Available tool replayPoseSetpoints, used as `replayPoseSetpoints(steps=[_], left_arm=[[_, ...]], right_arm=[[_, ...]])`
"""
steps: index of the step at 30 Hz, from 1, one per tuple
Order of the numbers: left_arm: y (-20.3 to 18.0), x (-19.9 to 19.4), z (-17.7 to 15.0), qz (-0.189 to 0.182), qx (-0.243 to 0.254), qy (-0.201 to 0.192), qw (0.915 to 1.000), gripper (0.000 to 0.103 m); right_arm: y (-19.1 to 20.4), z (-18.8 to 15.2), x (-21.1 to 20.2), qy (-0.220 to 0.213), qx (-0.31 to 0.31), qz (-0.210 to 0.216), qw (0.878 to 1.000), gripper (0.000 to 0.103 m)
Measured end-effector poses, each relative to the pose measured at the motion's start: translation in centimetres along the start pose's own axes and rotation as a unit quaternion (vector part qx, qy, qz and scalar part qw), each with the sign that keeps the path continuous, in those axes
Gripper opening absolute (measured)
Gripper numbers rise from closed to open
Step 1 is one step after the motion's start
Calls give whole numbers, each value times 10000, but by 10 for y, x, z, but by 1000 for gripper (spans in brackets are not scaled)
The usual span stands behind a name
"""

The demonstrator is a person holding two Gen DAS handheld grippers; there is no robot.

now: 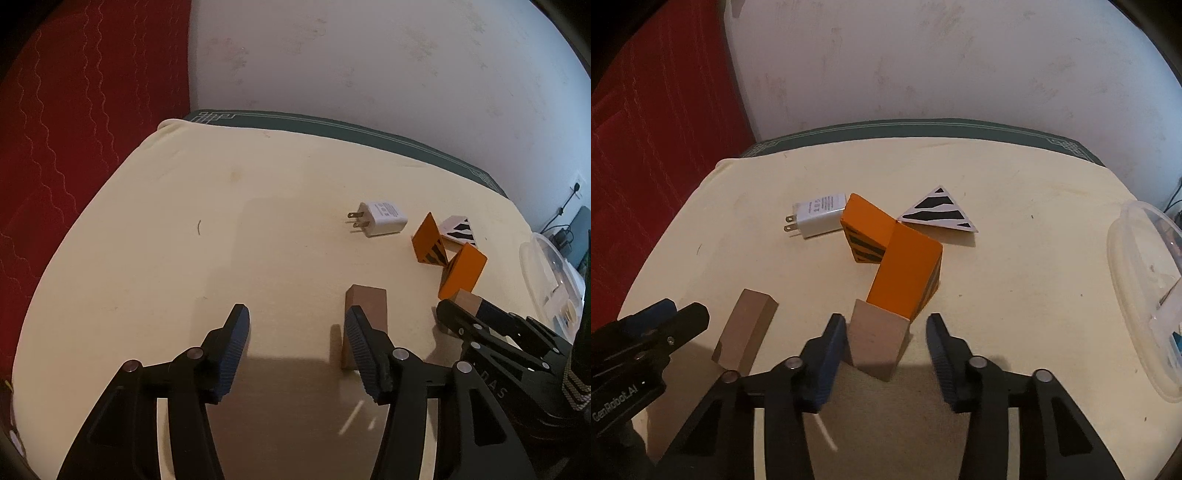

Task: Organize rigid objects
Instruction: 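Grasp the beige block with the right gripper while the left holds the brown block, then release the beige block into the bowl with the right gripper while the left holds the brown block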

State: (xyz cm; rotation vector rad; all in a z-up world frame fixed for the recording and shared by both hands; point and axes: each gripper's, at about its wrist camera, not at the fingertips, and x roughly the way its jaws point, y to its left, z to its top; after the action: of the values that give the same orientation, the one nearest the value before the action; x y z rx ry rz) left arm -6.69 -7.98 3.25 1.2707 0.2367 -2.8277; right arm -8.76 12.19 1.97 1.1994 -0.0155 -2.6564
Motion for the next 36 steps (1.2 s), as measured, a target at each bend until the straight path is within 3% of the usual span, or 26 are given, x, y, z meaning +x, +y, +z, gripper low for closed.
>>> replayPoseSetpoints(steps=[3, 19, 28, 30, 36], left_arm=[[-3, 1, 0, -25, 66, -10, 10000, 56], [-29, 8, -10, -118, 468, -52, 9988, 59], [-45, 25, -12, -64, 691, 164, 9975, 59], [-47, 28, -13, 4, 721, 181, 9972, 56], [-51, 28, -13, 37, 733, 126, 9972, 34]], right_arm=[[2, -3, -3, -24, -98, 29, 9999, 37], [-25, -13, -31, -286, 365, 306, 9985, 37], [-28, -18, -43, -434, 451, 512, 9967, 36], [-30, -19, -47, -490, 500, 549, 9960, 36], [-35, -20, -48, -514, 623, 587, 9950, 36]])
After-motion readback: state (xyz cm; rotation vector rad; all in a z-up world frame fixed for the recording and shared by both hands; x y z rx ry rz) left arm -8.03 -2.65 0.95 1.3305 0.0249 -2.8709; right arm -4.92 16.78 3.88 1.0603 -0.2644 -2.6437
